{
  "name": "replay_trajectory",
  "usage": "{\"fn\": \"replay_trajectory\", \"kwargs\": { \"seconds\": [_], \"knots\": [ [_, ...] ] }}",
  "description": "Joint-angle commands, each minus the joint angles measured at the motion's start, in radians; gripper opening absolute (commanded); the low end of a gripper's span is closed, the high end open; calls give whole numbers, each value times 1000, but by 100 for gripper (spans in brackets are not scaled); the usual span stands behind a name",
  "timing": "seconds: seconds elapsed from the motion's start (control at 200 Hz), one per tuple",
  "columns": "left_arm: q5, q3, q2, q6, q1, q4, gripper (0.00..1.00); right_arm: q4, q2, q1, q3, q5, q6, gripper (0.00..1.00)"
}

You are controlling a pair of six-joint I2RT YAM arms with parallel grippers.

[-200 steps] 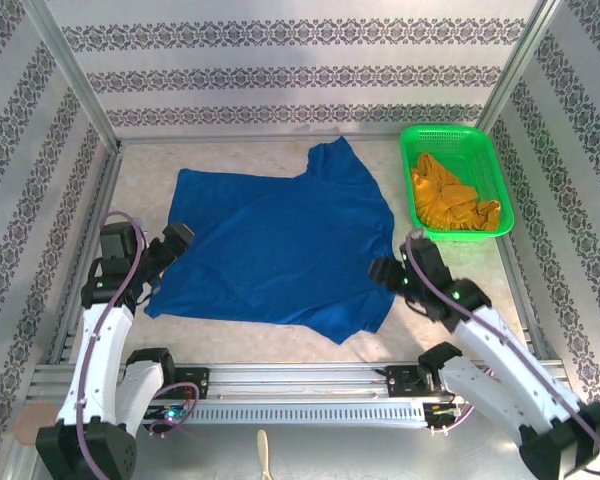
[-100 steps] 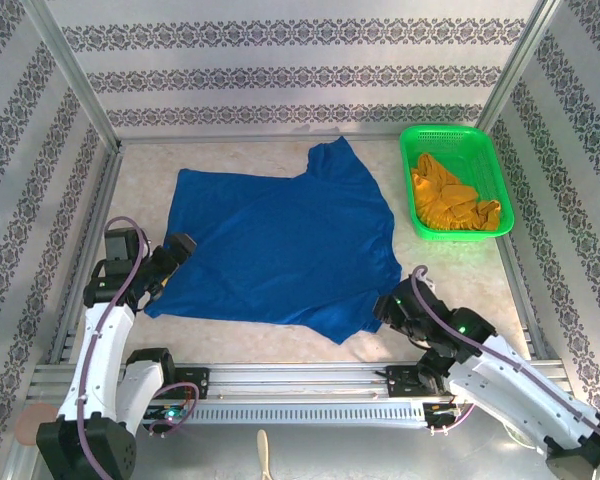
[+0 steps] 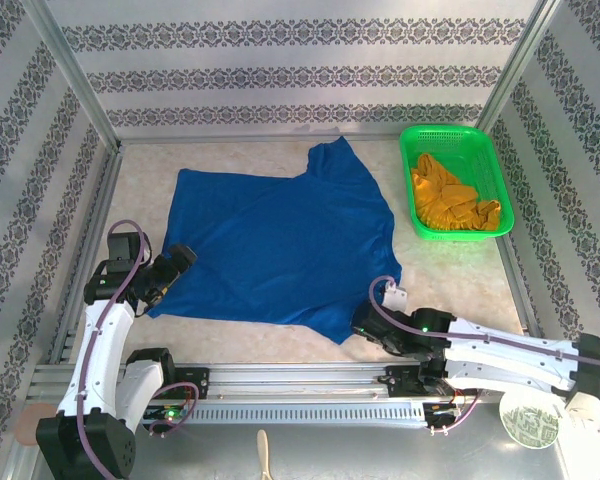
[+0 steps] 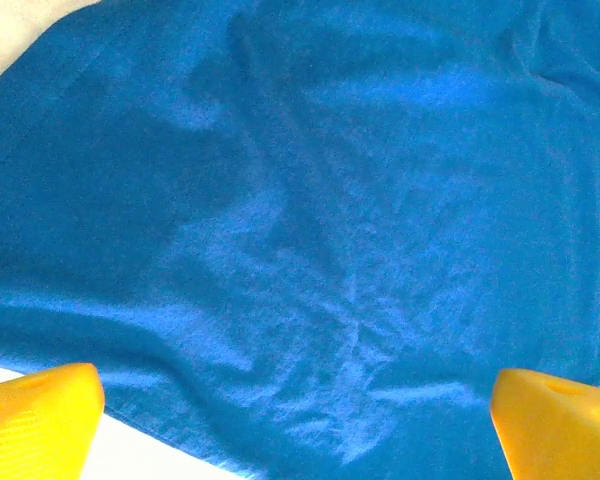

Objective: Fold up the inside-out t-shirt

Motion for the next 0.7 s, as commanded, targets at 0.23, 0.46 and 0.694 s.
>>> {"fn": "replay_trajectory", "kwargs": {
  "seconds": [0.23,0.46,0.694],
  "knots": [
    [7,21,-7,9,12,-29,99,53,19,34,-29,79,145,52],
    [9,10,-3,-1,12,-12,99,109,26,33,-65,36,170,50],
    [7,5,2,-4,12,0,99,196,134,35,-60,-20,169,50]
  ]
}}
